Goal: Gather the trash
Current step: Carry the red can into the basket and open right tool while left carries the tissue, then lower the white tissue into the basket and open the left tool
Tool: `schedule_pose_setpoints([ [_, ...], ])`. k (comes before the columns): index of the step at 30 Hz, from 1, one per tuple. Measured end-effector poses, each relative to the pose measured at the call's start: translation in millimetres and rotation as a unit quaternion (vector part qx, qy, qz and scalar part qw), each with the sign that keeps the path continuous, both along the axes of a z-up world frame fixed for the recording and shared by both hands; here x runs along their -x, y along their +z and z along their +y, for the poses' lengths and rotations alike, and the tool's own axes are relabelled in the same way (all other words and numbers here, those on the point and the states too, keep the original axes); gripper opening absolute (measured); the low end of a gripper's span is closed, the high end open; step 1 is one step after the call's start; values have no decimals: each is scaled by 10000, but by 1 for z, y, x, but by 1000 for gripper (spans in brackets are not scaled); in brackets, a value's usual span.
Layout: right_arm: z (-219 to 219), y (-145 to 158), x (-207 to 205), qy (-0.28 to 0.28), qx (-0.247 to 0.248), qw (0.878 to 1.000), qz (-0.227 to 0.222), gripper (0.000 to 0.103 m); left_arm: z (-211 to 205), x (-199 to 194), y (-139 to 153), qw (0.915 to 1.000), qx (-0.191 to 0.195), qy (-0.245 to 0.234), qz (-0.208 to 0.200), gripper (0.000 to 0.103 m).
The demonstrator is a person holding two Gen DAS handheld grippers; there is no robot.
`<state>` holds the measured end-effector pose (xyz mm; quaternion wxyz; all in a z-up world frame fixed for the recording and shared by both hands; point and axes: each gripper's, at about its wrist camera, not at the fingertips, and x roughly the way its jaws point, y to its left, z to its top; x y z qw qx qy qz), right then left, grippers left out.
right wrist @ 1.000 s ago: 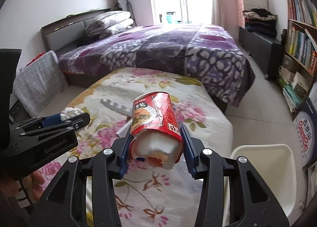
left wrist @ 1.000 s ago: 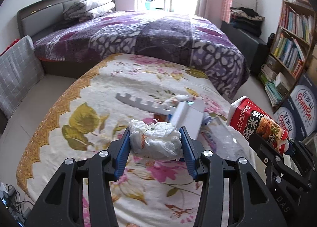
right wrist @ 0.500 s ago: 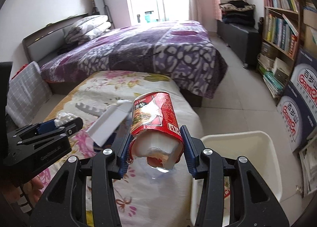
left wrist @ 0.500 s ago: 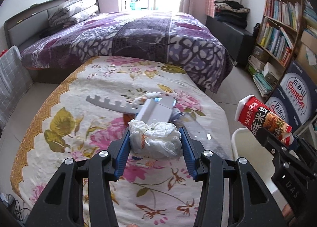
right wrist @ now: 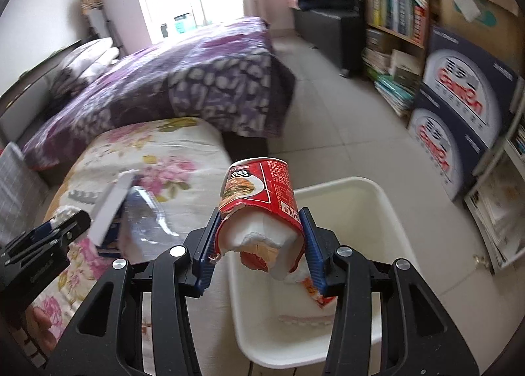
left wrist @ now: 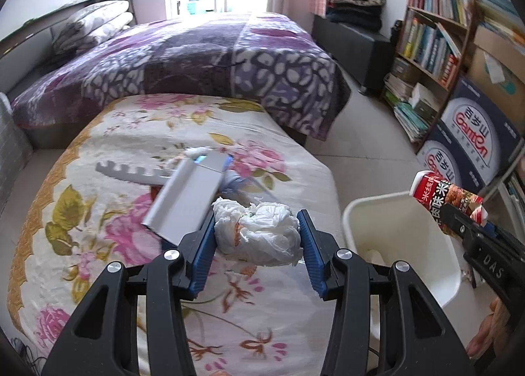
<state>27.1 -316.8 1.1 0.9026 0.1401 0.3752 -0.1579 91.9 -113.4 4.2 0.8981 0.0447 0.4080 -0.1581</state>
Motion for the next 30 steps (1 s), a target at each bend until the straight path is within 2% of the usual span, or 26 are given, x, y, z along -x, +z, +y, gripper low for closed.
schedule_pose_setpoints([
  [5,-28,-5,13,-414,-113,9990,115,51,-24,4,-7,9996,35,-243,133,48],
  [9,-48,-7,26,-753,-105,9970,128,68,-45,9,-13,9987,60,-434,245,48],
  [14,-71,-8,41,-1114,-141,9936,111,77,-67,13,-20,9967,157,-657,448,48],
  [24,-109,-12,65,-1596,-343,9865,110,85,-111,26,-32,9881,371,-1201,881,49],
  [29,-119,-12,72,-1721,-349,9844,118,87,-125,24,-41,9773,748,-1432,1373,52],
  [30,-120,-12,74,-1765,-343,9836,125,89,-126,24,-43,9753,807,-1452,1455,55],
])
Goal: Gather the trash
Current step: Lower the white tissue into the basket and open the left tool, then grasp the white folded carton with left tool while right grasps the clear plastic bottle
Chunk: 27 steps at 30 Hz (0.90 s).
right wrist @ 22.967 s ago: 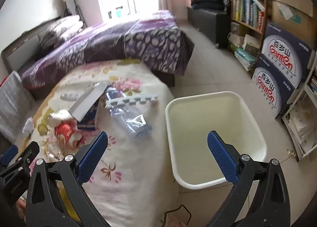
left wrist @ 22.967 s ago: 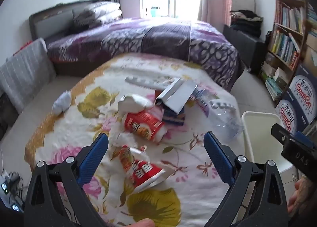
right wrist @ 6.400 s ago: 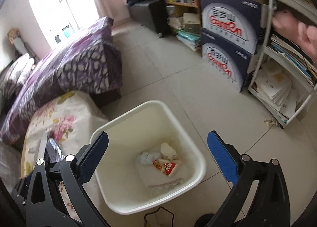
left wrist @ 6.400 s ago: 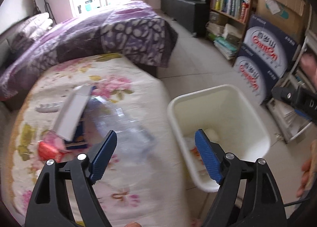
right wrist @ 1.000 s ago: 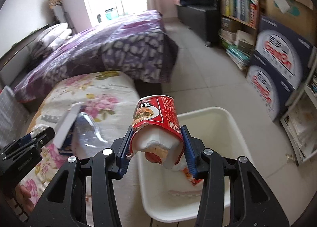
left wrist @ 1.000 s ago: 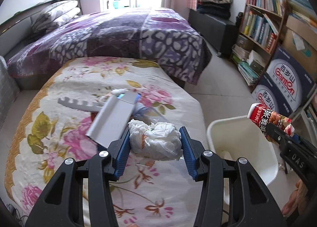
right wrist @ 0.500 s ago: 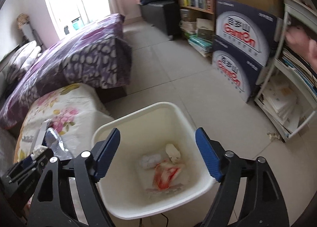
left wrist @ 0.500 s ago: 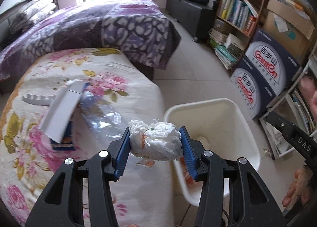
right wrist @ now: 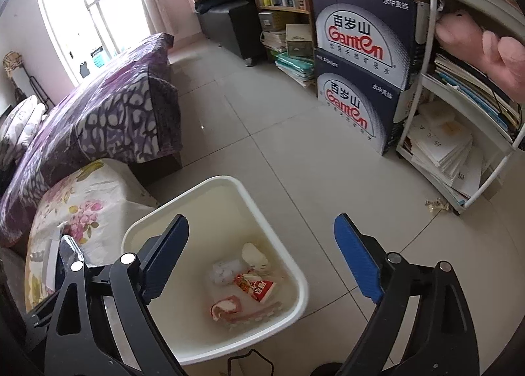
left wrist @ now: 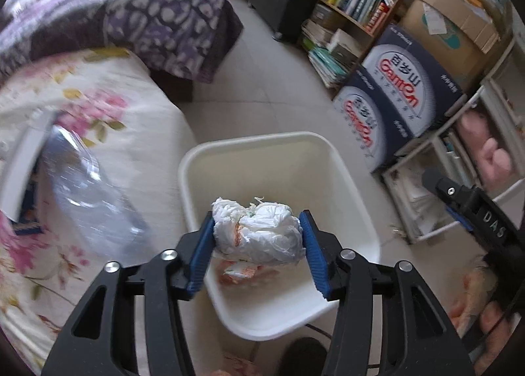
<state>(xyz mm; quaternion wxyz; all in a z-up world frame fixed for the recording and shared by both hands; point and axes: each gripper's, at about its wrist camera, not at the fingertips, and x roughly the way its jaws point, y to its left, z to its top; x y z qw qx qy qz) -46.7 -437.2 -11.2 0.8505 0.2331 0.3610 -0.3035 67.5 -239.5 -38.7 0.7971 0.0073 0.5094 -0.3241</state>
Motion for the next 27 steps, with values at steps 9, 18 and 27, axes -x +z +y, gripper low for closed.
schedule_pose_setpoints([
  [9,-8,2,1,-310,-348,9989,-49,90,-1,4,1,9996,-96,-217,-160,64],
  [18,16,2,-30,170,-882,9954,-323,92,18,-1,12,9766,-1441,-507,-1511,76],
  [27,60,-21,-89,797,-1158,9900,130,96,82,-73,5,9526,-2488,80,-1747,84],
])
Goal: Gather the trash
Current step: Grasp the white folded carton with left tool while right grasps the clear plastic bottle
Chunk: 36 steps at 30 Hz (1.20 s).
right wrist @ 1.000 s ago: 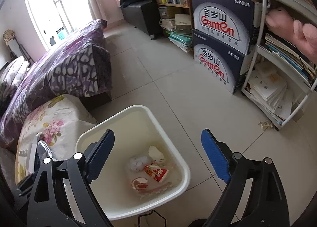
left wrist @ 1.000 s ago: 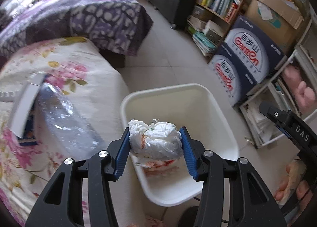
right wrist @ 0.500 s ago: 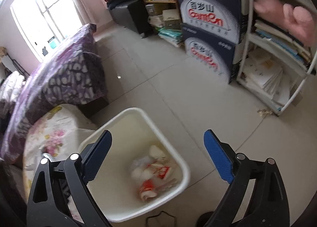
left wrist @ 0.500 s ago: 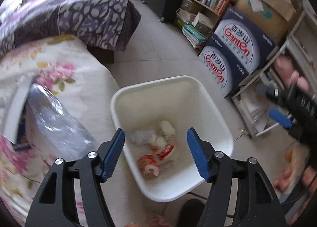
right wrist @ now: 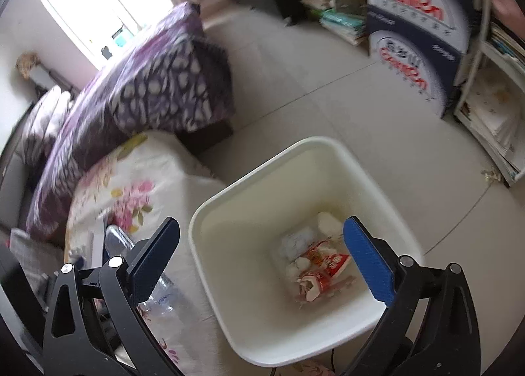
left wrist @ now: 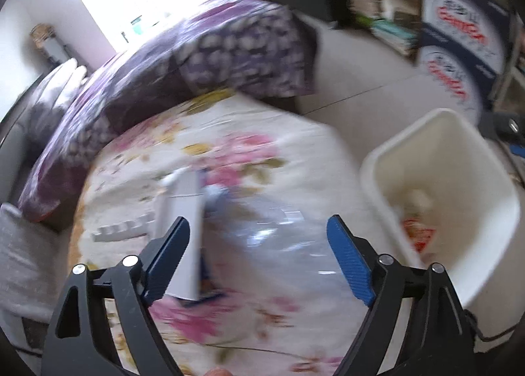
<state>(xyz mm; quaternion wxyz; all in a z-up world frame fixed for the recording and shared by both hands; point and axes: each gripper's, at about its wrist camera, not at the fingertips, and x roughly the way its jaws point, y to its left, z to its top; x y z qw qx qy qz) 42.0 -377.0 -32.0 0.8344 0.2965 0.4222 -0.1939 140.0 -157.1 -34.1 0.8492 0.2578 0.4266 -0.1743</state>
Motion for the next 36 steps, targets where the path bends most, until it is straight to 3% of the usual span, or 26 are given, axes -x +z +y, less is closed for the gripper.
schedule_pose_setpoints([
  [7,53,-11,-47,906,365,9951,172,96,64,-57,-12,9958,62,682,612,85],
  [13,102,-15,-83,1870,737,9792,291,96,88,-76,-26,9913,83,814,1033,85],
  [17,123,-26,-101,2410,611,9676,441,96,89,-78,-35,9897,237,655,1254,85],
  [20,136,-35,-111,2806,509,9566,607,96,90,-79,-40,9899,250,617,1251,83],
  [22,142,-42,-114,3010,451,9500,703,96,92,-83,-42,9873,444,610,1398,63],
  [28,167,-52,-120,3526,482,9315,748,96,107,-88,-32,9829,876,710,1458,60],
  [36,189,-65,-129,3587,429,9297,718,95,136,-89,-7,9784,1188,1171,1216,60],
])
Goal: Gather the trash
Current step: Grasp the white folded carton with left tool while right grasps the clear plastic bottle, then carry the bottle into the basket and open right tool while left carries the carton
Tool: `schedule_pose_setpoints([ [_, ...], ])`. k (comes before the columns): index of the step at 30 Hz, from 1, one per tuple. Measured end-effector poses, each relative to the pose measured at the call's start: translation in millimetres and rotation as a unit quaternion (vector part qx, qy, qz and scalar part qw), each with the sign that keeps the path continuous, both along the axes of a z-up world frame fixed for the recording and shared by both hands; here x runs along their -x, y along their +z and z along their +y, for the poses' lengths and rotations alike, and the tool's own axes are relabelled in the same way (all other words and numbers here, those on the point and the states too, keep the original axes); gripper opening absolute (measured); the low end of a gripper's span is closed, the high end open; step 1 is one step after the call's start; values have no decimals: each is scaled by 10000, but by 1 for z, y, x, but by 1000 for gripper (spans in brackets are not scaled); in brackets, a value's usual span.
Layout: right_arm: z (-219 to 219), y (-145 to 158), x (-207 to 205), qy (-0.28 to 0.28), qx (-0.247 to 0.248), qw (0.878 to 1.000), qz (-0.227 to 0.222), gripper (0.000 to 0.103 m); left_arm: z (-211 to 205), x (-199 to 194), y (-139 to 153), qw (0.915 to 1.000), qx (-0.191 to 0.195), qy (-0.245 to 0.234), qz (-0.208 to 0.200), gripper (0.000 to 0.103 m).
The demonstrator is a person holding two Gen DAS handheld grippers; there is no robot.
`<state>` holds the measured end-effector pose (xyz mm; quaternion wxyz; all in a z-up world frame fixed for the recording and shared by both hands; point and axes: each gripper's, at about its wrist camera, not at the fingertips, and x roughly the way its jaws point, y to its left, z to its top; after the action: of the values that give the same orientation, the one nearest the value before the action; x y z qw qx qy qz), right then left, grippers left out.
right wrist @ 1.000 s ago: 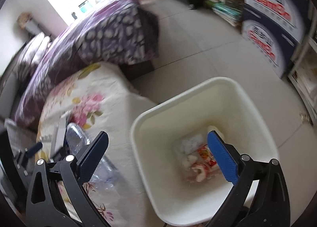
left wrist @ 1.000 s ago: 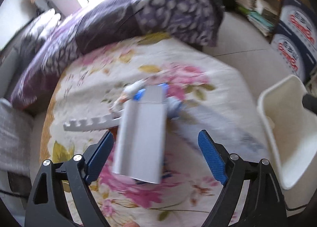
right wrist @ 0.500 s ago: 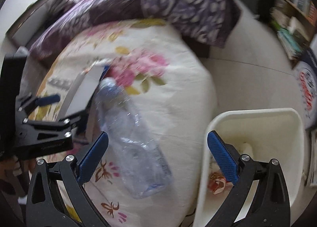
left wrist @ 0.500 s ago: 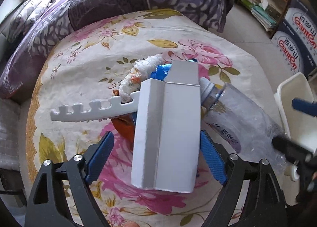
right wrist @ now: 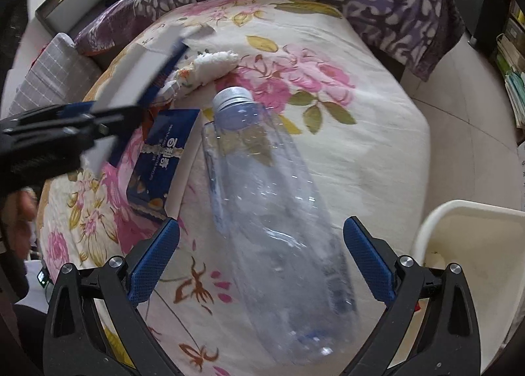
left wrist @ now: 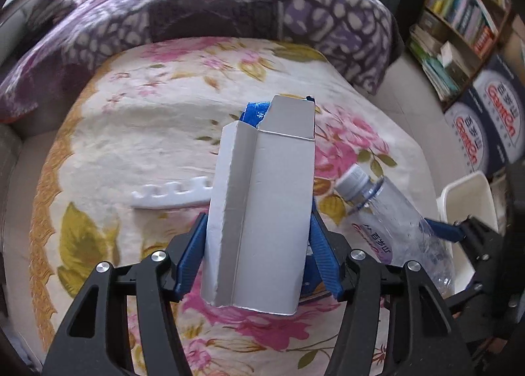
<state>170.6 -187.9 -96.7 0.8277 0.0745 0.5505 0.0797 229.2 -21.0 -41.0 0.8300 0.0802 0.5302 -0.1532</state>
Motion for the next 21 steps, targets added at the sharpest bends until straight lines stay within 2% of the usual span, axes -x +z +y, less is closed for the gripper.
schedule_pose_setpoints([
  [2,5,-1,-3,27,-14,10000,2,94,9,2,7,9998,13,145,-95,60],
  [4,10,-2,-6,54,4,10000,16,85,16,3,12,9996,51,249,-151,60],
  [5,12,-4,-8,62,11,10000,47,71,19,4,14,9994,72,296,-179,60],
  [6,14,-6,-9,51,-12,9999,96,62,23,5,17,9991,104,353,-212,60],
  [12,24,5,-9,-145,-103,9995,-248,60,38,13,29,9965,197,680,-445,60],
  [21,32,55,6,-362,-138,9901,-1346,60,49,19,46,9896,357,1097,-860,60],
])
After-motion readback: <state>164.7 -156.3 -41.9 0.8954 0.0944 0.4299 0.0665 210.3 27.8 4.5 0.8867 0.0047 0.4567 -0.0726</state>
